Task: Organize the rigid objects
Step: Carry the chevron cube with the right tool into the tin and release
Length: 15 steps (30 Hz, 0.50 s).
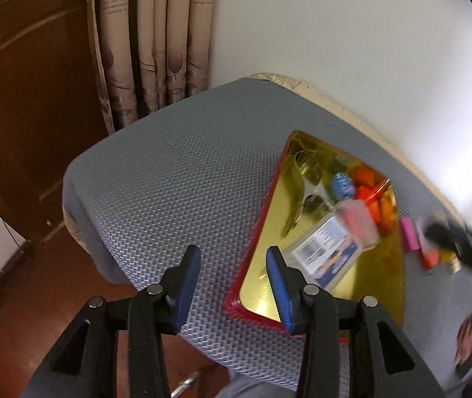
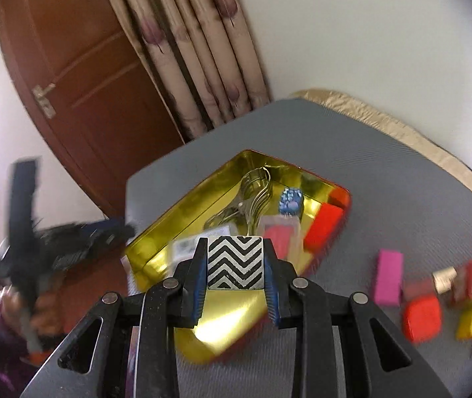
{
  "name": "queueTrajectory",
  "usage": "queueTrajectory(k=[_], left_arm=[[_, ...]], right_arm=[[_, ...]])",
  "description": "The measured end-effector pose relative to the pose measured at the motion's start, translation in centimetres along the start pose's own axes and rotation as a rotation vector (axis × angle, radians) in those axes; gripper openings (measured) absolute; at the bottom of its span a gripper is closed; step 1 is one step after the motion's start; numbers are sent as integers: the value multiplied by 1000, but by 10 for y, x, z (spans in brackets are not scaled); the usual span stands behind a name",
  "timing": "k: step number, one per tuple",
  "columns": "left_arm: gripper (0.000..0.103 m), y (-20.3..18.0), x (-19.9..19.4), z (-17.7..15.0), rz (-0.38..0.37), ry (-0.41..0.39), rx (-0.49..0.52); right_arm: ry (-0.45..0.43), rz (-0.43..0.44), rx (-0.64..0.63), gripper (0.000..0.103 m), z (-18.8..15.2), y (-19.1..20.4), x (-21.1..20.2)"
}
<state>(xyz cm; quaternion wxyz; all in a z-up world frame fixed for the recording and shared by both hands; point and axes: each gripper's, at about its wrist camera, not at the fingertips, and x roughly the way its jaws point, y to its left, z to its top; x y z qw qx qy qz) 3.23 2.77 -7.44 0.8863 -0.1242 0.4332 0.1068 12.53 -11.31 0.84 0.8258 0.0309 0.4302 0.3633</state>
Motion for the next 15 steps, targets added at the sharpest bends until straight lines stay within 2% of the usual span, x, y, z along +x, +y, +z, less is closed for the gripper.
queueTrajectory(k=[4,6,12,15], left_arm=[[42,-15,6,-4,11,-7,80],[42,-18,9,-5,-17,8,104],[42,-19,5,-4,-15,-31,128],[42,-18,8,-4,-21,-18,125]], right_arm=[[88,-56,-25,27,28,8,49],[114,-86,-28,27,37,11,67],[140,-115,1,28,51,9,95],[158,-133,30,28,54,1,105]])
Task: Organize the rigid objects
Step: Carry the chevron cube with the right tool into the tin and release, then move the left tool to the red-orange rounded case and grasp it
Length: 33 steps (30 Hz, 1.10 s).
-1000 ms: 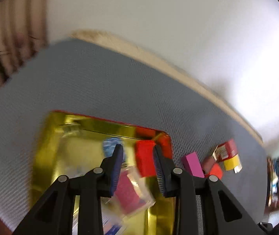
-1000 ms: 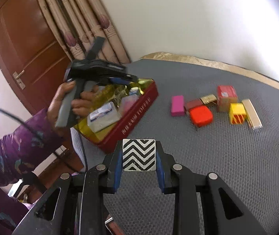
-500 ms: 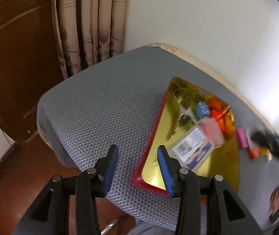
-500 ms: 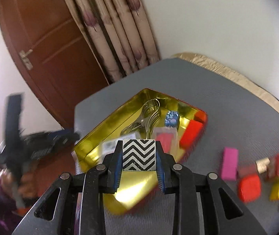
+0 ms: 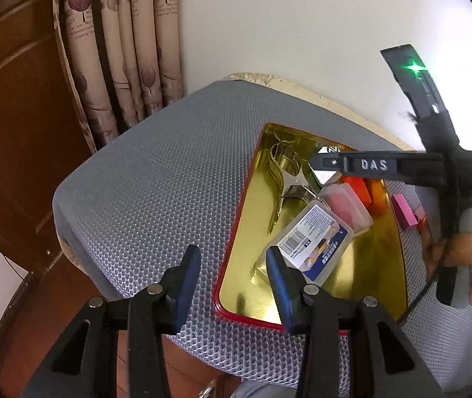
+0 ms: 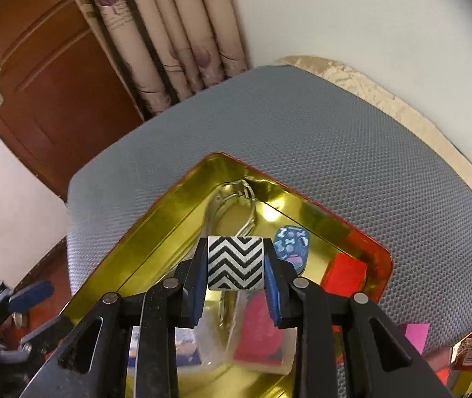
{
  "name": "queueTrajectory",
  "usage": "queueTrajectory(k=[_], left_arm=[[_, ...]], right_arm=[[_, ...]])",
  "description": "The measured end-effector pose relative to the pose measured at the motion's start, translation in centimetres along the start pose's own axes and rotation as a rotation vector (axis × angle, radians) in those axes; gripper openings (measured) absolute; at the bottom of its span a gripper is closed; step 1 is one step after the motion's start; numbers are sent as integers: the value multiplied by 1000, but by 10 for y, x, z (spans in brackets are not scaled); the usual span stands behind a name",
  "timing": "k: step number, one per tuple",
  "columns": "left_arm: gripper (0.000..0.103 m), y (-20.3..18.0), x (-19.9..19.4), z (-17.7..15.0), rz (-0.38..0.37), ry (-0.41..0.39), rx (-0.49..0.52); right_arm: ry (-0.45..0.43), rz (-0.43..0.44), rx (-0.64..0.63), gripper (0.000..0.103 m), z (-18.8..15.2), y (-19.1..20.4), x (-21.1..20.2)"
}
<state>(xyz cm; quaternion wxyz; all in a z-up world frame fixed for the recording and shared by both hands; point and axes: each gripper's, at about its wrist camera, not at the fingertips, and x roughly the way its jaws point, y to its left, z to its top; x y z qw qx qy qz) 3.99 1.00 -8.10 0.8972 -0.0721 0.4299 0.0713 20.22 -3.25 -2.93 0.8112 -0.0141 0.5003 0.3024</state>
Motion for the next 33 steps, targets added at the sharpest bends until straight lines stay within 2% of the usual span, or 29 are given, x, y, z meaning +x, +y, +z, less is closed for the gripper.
queueTrajectory(k=[4,8,10,12,14,16,18,20,22,24,27,29,31,33], left_arm=[[42,1,3,-2,-8,27,-2],[42,-2,6,-3,4,33,12],[42,-5,4,-3,17,17,25],[42,-9,1,-4,16,4,39],[42,-15,-2,-6,-1,-2,67],[42,-22,-4,-8,-22,-1,99],[42,-34,-6,-12,-78,17,143],[42,-46,-6,-15,-158,66,182],[42,-63,-8,-20,-241,114,216],[42,-86,-11,-24,-288,138,265],[42,-122,-6,-21,-378,215,276],[42,-154,10,-14,-468,318,240],[42,-182,26,-9,-513,394,177],[42,-208,40,-5,-514,445,134]], right_arm=[[-30,27,59,32,2,-10,-1],[-168,22,91,35,-10,-15,-41],[-256,-27,106,41,-30,-14,-72],[-331,-102,121,64,-63,-13,-105],[-380,-205,146,79,-105,-19,-135],[-365,-312,194,79,-153,-43,-157],[-308,-446,222,79,-197,-74,-171],[-244,-566,230,79,-229,-101,-182],[-203,-642,221,79,-253,-122,-190],[-167,-713,199,79,-273,-136,-196],[-156,-713,228,80,-292,-155,-199],[-169,-668,281,80,-301,-166,-200],[-194,-649,303,80,-301,-168,-205],[-229,-624,309,87,-304,-169,-211]])
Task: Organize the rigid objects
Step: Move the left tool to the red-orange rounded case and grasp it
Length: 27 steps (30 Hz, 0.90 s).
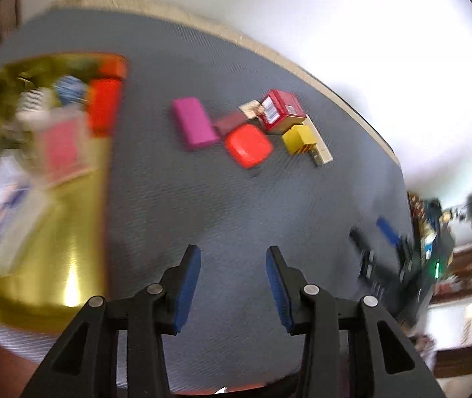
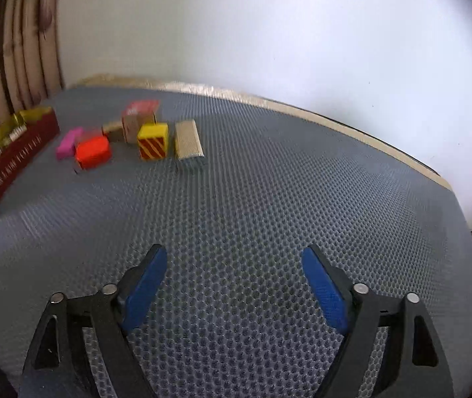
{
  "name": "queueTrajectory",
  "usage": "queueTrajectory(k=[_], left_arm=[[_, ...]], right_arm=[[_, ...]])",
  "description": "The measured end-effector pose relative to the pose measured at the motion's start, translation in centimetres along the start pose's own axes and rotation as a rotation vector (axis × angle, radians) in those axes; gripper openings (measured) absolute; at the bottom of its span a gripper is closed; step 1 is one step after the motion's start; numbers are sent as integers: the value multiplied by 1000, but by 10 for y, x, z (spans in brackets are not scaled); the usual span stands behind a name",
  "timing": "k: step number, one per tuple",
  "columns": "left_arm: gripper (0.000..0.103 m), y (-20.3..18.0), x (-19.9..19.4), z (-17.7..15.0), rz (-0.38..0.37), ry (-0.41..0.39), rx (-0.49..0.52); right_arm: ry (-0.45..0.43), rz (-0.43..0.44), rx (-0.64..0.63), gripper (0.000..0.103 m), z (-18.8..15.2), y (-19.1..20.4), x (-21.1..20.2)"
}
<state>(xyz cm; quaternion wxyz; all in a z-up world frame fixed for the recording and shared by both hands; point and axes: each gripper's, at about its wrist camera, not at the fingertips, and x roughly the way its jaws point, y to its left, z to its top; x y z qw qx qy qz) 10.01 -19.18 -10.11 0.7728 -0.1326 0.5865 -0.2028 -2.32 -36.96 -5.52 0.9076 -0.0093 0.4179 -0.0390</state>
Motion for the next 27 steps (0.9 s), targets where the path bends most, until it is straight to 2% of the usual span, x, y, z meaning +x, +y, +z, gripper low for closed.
queueTrajectory(k=[2,5,7,11,21,27], left_arm=[[42,-16,16,18,20,-3,-23],[42,-30,35,44,90,-8,-75],[42,-30,45,60,130,-16,-130],[42,-28,60,75,162,-4,-221],[42,-34,93,91,164,40,-307],[44,-35,107,104,183,33,-339]], right_arm=[[-16,41,36,90,0,-9,-3],[-32,83,77,90,-6,-19,-10],[-46,107,98,90,-8,-25,-15],[-66,148,119,90,-10,-27,-18],[-93,207,126,90,-14,-30,-14],[-93,222,125,94,-15,-30,-16]])
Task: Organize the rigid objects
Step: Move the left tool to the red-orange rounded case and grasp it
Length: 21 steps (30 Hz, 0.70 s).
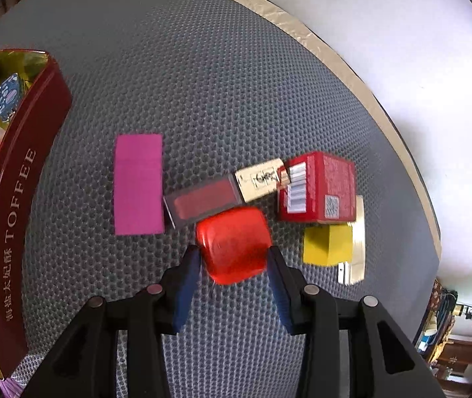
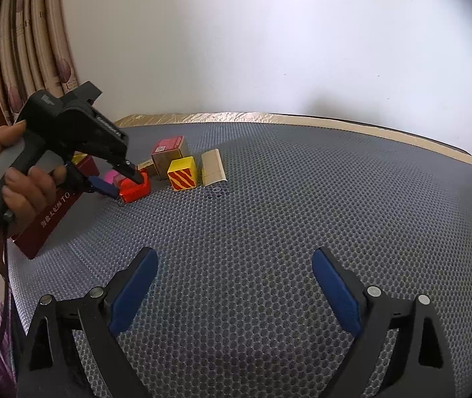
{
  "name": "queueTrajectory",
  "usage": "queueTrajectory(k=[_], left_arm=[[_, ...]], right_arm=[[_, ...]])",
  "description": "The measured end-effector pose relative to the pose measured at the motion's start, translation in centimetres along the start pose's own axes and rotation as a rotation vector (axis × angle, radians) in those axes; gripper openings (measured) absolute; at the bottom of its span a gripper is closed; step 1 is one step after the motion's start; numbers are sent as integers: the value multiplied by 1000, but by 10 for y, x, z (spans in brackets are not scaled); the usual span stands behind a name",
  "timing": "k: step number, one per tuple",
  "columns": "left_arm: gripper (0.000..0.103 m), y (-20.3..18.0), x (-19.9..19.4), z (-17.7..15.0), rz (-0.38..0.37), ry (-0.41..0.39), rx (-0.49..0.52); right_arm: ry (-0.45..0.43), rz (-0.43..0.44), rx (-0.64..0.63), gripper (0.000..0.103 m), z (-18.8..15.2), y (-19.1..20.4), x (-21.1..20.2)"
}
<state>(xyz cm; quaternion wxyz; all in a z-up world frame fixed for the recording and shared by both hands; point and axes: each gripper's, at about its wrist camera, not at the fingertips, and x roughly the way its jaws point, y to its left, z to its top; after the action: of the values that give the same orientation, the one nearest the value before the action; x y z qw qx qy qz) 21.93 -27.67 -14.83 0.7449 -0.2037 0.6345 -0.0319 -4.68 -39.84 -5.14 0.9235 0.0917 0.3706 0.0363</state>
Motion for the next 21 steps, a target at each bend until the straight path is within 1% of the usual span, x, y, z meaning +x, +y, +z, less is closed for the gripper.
queueTrajectory(k=[1,4,5,8,11,14,15,16,21], left_arm=[[47,0,1,1,-4,-3,-13],[49,-3,6,5,-1,-5,-31],[50,-4,6,4,5,-10,-30],[55,-13,9,3,29,-23,-3],[56,-27,14,-1,83,-42,32],[55,-46,22,-4,142,-61,98],[52,-50,23,-6,158,-70,111],[52,-52,24,-8,159,-77,117],[51,-44,18,-16,94,-73,105]], right_arm=[[0,1,0,94,0,0,0],[-3,8,2,94,-1,0,0],[-3,11,2,95,-1,0,0],[3,14,2,96,-1,1,0],[3,14,4,96,-2,0,0],[6,14,7,97,-2,0,1],[7,14,8,97,-2,-1,1],[7,14,9,97,-2,-1,1],[10,13,14,98,-2,-2,3]])
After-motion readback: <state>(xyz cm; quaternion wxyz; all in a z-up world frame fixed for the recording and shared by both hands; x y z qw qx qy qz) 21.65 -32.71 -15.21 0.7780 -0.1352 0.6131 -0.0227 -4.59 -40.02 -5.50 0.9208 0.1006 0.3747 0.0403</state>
